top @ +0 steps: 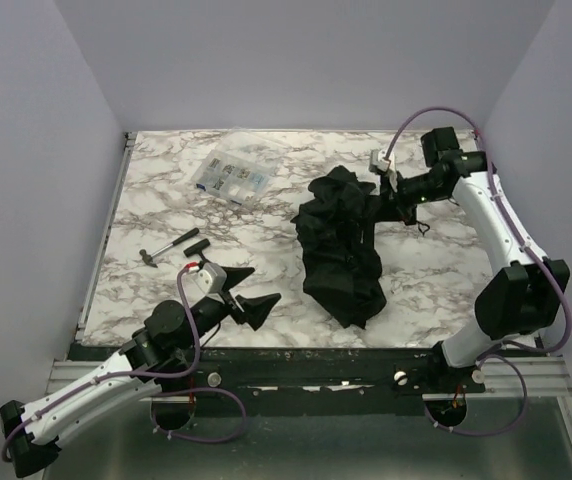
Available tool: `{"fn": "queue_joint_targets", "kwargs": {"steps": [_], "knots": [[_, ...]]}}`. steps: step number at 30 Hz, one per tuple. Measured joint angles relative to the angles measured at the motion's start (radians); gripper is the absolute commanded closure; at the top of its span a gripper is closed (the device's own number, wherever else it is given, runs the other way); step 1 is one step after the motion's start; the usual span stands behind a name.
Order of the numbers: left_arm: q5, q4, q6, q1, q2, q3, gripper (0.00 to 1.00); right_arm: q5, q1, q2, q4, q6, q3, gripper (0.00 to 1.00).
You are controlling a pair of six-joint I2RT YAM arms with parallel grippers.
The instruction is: Put away the umbrella
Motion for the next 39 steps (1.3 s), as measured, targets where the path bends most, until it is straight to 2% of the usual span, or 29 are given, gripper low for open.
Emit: {"fn": "queue_joint_targets", "kwargs": {"steps": [6, 10, 14, 19, 23, 27, 36, 39], "knots": [[-0.014, -0.038, 0.04, 0.0, -0.043, 0.047, 0.01, -0.069, -0.003, -0.105, -0.047, 0.134, 0.161, 1.0], [-0.014, -0.039, 0.057, 0.0, -0.04, 0.06, 0.01, -0.076, -0.003, -0.17, -0.02, 0.187, 0.156, 1.0], [-0.014, -0.039, 0.064, 0.003, -0.031, 0.063, 0.01, -0.064, -0.003, -0.19, 0.061, 0.198, -0.032, 1.0], [-0.014, -0.039, 0.064, 0.004, -0.018, 0.063, 0.01, 0.026, -0.003, -0.093, 0.168, 0.18, -0.28, 1.0], [-0.014, -0.039, 0.064, 0.004, -0.011, 0.063, 0.01, 0.105, -0.003, -0.029, 0.231, 0.156, -0.39, 1.0], [-0.014, -0.039, 0.064, 0.004, -0.002, 0.063, 0.01, 0.179, -0.002, 0.007, 0.283, 0.121, -0.429, 0.99], [-0.014, -0.037, 0.059, 0.004, 0.031, 0.063, 0.01, 0.298, 0.003, 0.094, 0.396, 0.085, -0.487, 0.7], [-0.014, -0.036, 0.056, 0.004, 0.032, 0.062, 0.01, 0.299, 0.009, 0.096, 0.42, 0.094, -0.502, 0.65]]}}
